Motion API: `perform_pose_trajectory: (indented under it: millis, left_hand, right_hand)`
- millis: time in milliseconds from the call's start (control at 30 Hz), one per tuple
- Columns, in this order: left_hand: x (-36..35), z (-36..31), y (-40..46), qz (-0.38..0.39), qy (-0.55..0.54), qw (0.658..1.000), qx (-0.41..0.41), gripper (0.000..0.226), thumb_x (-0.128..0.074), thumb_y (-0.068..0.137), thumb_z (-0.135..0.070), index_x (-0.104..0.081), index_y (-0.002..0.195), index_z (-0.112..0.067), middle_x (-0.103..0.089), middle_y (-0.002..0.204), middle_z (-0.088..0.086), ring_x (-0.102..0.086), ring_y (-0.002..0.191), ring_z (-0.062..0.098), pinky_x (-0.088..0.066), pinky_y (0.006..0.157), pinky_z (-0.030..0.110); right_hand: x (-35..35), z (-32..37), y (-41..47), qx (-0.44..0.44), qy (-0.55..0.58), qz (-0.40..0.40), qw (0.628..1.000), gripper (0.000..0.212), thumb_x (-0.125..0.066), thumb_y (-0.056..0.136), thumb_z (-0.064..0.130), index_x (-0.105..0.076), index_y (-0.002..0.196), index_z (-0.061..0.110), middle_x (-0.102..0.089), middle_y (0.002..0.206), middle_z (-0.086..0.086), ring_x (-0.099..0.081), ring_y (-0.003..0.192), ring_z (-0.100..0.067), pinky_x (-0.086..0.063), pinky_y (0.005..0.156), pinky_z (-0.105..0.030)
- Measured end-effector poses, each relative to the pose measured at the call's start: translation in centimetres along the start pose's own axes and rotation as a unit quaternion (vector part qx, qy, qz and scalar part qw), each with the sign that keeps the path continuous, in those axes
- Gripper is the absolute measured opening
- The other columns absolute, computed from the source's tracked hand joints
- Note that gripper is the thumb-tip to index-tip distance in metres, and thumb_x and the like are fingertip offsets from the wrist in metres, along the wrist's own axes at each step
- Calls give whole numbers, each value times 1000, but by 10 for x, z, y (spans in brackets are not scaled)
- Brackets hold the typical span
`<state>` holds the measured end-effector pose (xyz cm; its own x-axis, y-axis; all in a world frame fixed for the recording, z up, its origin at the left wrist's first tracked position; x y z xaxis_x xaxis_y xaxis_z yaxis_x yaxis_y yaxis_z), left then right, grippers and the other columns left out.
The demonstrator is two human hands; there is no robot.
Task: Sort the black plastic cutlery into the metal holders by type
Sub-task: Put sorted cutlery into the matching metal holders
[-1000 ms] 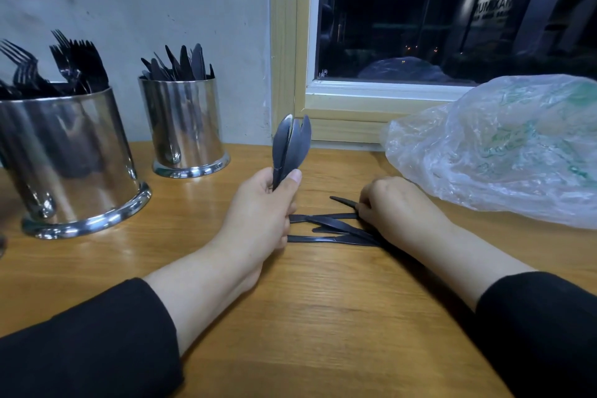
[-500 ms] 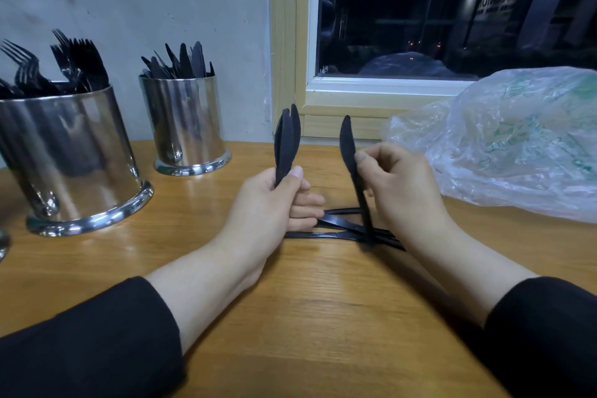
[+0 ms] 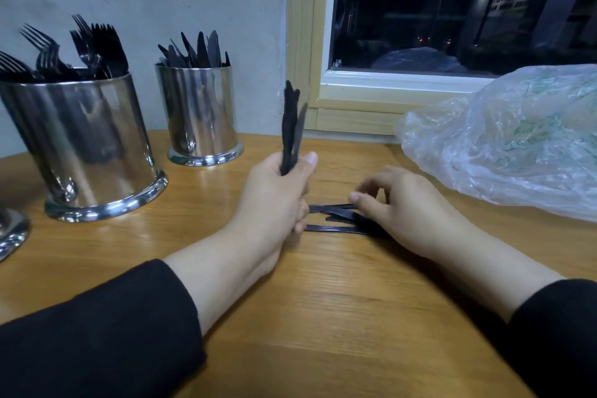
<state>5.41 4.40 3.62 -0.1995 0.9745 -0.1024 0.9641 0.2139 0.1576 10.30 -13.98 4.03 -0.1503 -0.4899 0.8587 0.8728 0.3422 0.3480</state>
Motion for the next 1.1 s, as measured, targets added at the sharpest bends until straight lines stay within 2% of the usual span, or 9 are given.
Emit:
perform_pose_trajectory:
  millis: [233,400,500,600,667,767,900,967,1100]
  left_hand:
    - [10,-1,6,-39,9,999,12,24,-62,101,-39,-68,100,-15,-41,55,-9,-35,45,8,-30,40,20]
    - [11,-1,6,-30,-1,1000,1,27,-55,105,-35,-67,104,-11,-40,52,-7,-35,44,10,-32,40,23]
    - [12,-3,5,-30,10,999,-9,30,-51,107,-34,-68,102,-9,-51,57,-1,-48,47,13,-42,43,26]
    - [9,-3,5,-12,10,1000,-8,30,-51,107,-32,-68,102,-8,-71,71,5,-70,62,17,-61,60,30]
    - [4,0,5,28,32,999,-14,28,-51,107,-33,-69,106,-11,-78,89,5,-77,82,15,-63,79,31]
    - [-5,2,0,106,80,991,-26,31,-51,107,-34,-68,119,-12,-78,106,4,-75,97,8,-60,88,27]
    - [-12,3,-7,162,118,979,-39,26,-52,106,-36,-69,113,-19,-64,71,-6,-62,64,11,-56,65,35]
    - [-9,3,-3,106,116,987,-40,22,-56,104,-36,-71,106,-19,-47,61,-8,-45,52,10,-42,52,32]
    - [10,-5,6,-23,44,999,-23,32,-62,101,-39,-56,83,-13,-44,57,-7,-36,44,11,-29,41,23]
  right_hand:
    - [-12,6,-3,24,-21,73,997,17,-70,89,45,-71,93,29,-57,97,13,-54,91,-2,-43,79,-22]
    - [-9,5,-2,26,6,59,998,16,-75,87,36,-63,79,29,-58,85,13,-51,79,4,-36,66,-11]
    - [4,4,2,17,89,-53,995,18,-76,86,31,-65,75,25,-57,71,12,-50,68,1,-34,59,-15]
    - [25,13,0,29,263,-201,943,17,-73,91,24,-63,77,23,-53,64,8,-45,58,-1,-36,57,-16]
    - [29,21,-3,39,331,-211,919,18,-69,94,22,-61,79,18,-54,63,9,-46,58,-1,-38,58,-16]
    - [23,28,-6,52,349,-167,921,18,-67,95,20,-64,86,5,-63,61,8,-52,58,0,-42,61,-17]
    - [23,29,-5,60,380,-133,913,15,-65,97,18,-68,92,4,-68,67,6,-55,60,1,-43,62,-12]
    - [22,19,-1,50,313,-113,942,10,-65,96,27,-69,95,17,-70,75,6,-56,65,-2,-42,63,-12]
    - [15,-14,4,24,-1,35,999,16,-68,90,44,-65,84,29,-58,77,13,-53,72,-1,-37,62,-14]
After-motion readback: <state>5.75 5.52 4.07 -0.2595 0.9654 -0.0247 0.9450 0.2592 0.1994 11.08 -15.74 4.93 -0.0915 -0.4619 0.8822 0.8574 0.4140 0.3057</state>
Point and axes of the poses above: each hand's wrist, its own y-axis towards the middle knuckle, its own x-axis out of the back of the hand, z = x × y, the point moved 3 cm from there along y, towards the middle knuckle
